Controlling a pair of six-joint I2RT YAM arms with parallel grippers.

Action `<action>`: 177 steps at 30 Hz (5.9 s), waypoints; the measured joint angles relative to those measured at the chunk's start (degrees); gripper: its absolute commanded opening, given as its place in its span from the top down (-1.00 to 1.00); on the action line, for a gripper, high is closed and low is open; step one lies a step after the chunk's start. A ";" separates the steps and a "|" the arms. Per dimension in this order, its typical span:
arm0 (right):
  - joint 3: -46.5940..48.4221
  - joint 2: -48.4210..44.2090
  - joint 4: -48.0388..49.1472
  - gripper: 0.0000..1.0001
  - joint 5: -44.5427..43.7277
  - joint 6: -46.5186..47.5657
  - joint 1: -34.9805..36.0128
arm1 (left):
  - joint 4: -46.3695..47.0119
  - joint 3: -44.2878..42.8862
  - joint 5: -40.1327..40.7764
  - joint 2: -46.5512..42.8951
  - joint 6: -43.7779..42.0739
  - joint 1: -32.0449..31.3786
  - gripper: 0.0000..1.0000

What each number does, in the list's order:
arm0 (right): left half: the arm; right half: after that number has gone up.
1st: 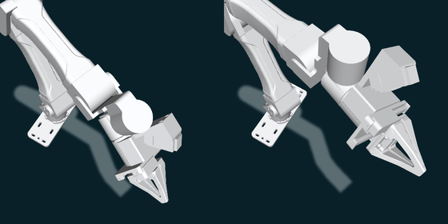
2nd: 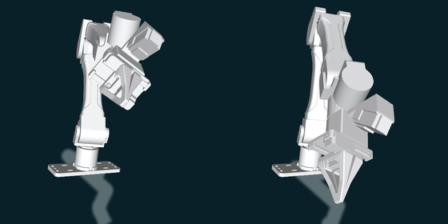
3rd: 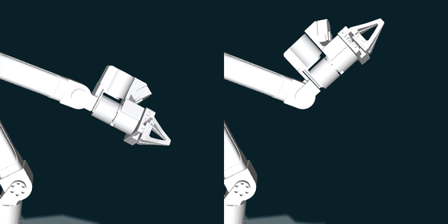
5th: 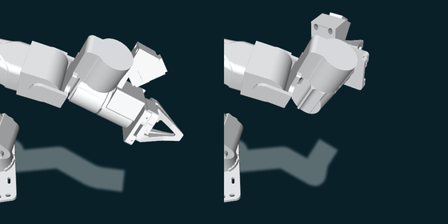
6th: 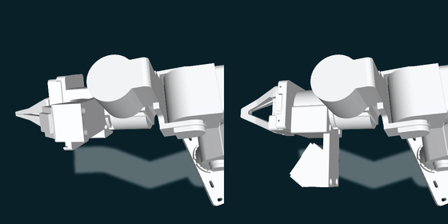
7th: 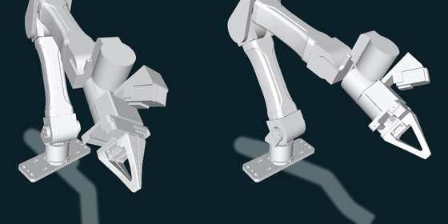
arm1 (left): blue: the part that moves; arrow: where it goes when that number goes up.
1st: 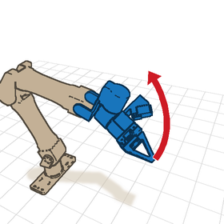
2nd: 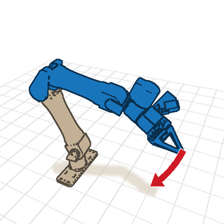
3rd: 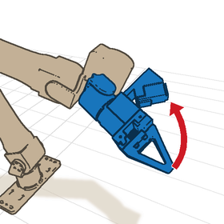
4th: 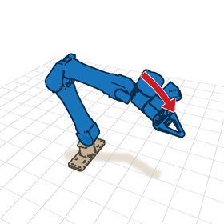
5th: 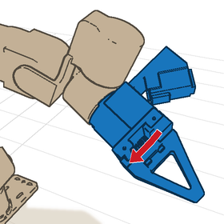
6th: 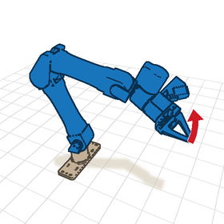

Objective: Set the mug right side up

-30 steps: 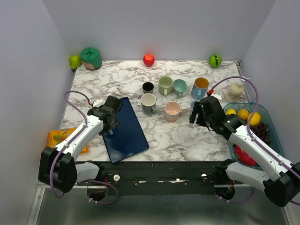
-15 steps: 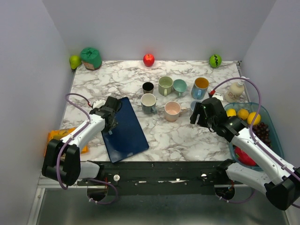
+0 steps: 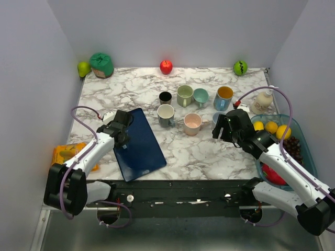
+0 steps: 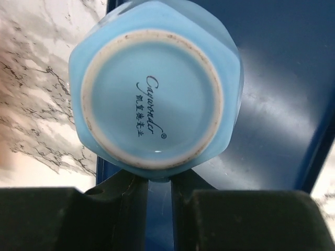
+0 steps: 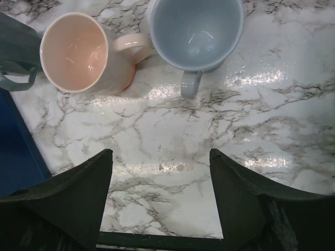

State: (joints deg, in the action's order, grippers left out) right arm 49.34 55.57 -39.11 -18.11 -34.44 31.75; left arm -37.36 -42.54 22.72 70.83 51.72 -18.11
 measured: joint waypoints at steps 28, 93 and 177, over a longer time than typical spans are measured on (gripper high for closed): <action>-4.55 -3.63 40.26 -0.65 32.57 -28.06 10.29 | 21.73 -10.99 -40.57 -22.05 15.98 -0.26 1.00; 11.13 -2.29 29.75 0.99 8.11 -15.91 12.96 | 31.71 -14.78 -43.65 -19.96 7.78 -13.88 -0.98; 21.20 -13.22 -21.38 -1.00 -13.75 -6.80 -0.66 | -14.80 -31.34 -15.39 -19.71 -16.90 -13.88 -0.98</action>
State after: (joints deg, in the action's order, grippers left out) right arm 70.54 42.35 -60.49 -31.86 -41.23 31.09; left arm -52.16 -73.89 7.33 51.11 34.83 -31.99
